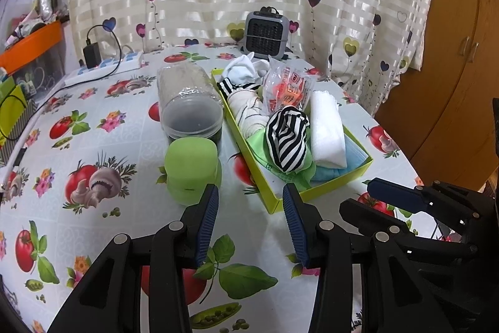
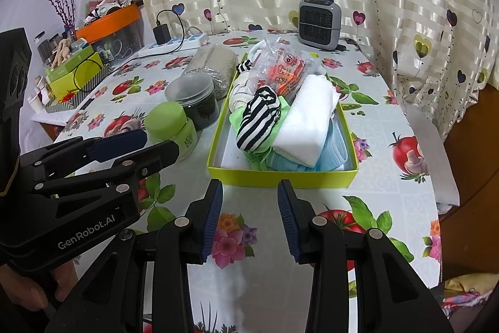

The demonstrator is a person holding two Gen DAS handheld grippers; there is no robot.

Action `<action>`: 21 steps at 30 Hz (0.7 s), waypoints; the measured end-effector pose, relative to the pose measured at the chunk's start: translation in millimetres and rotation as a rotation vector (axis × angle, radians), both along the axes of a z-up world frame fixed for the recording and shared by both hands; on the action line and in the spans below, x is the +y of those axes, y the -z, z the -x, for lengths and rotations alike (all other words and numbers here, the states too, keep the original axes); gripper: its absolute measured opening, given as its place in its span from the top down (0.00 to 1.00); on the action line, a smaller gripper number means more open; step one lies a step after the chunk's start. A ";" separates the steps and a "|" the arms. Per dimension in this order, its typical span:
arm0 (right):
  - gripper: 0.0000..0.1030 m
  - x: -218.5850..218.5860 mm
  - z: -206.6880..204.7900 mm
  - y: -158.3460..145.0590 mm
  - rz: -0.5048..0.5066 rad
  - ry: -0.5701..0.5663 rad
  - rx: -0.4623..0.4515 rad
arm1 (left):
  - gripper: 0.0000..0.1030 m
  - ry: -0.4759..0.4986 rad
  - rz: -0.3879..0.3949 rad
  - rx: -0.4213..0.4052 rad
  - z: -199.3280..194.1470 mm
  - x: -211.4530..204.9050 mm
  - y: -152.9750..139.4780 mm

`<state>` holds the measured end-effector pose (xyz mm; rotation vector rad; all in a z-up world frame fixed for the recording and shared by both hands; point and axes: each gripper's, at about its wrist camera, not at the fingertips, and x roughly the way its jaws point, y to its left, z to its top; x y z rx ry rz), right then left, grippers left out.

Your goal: Organize soft objects

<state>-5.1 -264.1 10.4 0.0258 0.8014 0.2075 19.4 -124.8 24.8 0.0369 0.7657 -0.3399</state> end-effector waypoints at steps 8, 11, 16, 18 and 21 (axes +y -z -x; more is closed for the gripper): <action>0.63 0.3 -0.3 -0.2 0.000 0.001 -0.001 | 0.59 0.001 -0.001 0.001 0.1 -0.4 0.2; 0.63 1.0 -1.0 0.1 -0.001 0.001 -0.001 | 0.59 0.001 -0.001 0.000 0.2 -1.1 -0.4; 0.63 0.9 -1.2 -0.3 -0.001 0.001 -0.002 | 0.59 0.015 -0.010 -0.011 3.1 -3.4 1.5; 0.63 1.0 -1.3 -0.4 0.000 0.002 -0.002 | 0.59 0.017 -0.007 -0.012 3.3 -3.7 1.0; 0.63 0.9 -1.3 -0.5 0.000 0.001 -0.002 | 0.59 0.016 -0.008 -0.012 3.6 -4.2 1.0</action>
